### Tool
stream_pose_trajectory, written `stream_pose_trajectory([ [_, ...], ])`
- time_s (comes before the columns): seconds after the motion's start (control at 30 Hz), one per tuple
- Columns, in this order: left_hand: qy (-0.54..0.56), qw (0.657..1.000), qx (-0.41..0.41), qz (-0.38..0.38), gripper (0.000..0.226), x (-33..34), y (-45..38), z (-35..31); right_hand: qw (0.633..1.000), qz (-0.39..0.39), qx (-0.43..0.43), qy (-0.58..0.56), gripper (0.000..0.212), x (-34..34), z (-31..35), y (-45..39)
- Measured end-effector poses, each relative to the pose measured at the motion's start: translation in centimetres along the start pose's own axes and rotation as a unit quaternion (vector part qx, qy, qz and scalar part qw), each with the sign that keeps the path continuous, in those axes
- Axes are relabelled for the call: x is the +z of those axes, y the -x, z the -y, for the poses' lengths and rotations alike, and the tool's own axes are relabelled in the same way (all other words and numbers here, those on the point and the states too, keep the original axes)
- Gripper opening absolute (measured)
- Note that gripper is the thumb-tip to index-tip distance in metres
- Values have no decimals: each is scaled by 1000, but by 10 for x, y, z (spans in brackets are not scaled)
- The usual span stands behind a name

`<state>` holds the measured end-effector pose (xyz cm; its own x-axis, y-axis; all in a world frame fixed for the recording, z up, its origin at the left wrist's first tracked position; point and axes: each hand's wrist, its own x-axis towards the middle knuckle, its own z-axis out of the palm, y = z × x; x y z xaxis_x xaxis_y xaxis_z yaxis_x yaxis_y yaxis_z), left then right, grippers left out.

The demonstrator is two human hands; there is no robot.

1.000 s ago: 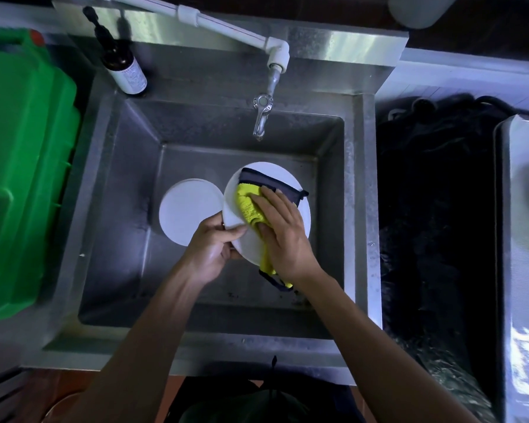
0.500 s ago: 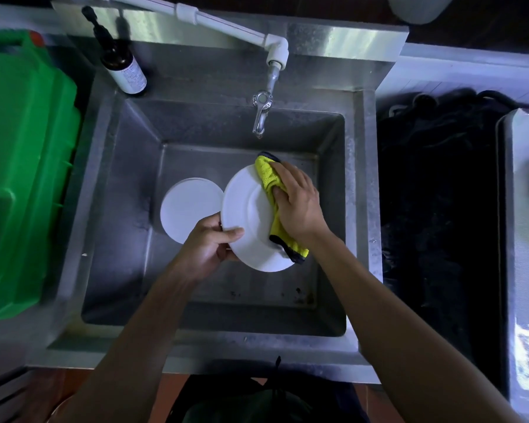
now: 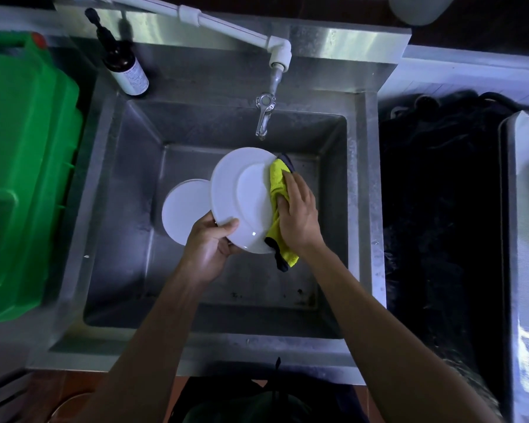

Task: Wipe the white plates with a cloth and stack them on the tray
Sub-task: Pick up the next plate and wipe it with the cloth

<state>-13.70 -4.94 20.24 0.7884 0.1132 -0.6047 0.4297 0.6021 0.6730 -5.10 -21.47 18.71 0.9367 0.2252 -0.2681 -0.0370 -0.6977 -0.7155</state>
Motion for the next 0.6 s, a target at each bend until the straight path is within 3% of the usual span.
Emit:
stream_pose_trajectory([
  [0.2, 32, 999, -2, -25, 35, 2, -2, 3, 1000, -8, -20, 23, 47, 26, 13, 30],
  [0.37, 67, 996, -10, -62, 49, 6, -2, -2, 999, -23, -47, -2, 49, 38, 32, 46],
  [0.6, 137, 986, -20, -88, 34, 12, -8, -3, 996, -74, -49, -19, 44, 55, 34, 62],
])
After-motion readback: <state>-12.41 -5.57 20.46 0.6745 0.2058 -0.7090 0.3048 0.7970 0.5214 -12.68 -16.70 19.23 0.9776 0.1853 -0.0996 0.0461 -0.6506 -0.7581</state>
